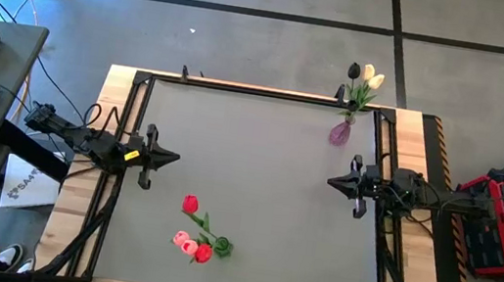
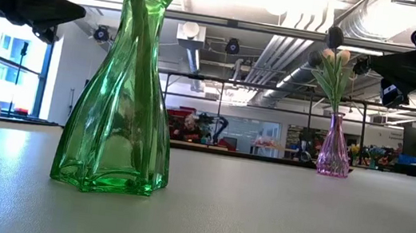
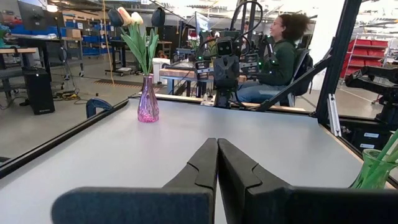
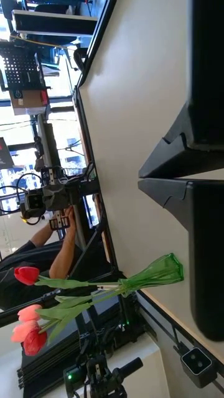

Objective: Sort flowers into vase by color
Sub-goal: Return to Home Position

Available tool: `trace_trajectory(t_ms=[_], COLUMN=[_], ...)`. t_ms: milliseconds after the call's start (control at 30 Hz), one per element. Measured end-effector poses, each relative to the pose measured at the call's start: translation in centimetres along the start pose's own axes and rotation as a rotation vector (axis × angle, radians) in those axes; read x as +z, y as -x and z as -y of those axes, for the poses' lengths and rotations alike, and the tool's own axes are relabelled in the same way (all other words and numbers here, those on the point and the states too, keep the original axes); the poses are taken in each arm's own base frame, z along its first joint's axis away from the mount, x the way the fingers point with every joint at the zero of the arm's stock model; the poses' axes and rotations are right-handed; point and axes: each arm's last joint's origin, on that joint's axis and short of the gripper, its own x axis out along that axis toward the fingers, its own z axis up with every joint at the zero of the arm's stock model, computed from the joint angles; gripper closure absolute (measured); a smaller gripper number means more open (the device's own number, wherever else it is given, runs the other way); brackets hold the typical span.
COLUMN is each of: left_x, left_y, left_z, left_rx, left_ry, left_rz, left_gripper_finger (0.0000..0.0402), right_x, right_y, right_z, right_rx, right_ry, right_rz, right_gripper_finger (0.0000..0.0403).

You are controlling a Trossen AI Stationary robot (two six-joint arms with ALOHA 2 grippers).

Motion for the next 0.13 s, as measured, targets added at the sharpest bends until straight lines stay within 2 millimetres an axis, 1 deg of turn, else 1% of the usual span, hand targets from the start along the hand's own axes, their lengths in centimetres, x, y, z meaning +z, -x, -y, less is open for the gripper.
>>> trace_trajectory(t_ms=[133], left_x=[0.01], left_y=[0.0], left_z=[0.0], left_rx=[0.0], left_ry=[0.0], left_rz=[0.0], left_gripper_finger=[0.0402], right_x=[0.0], right_y=[0.0], right_z=[0.0], right_rx=[0.0], right_ry=[0.0], right_rz=[0.0], right_gripper_finger=[0.0403])
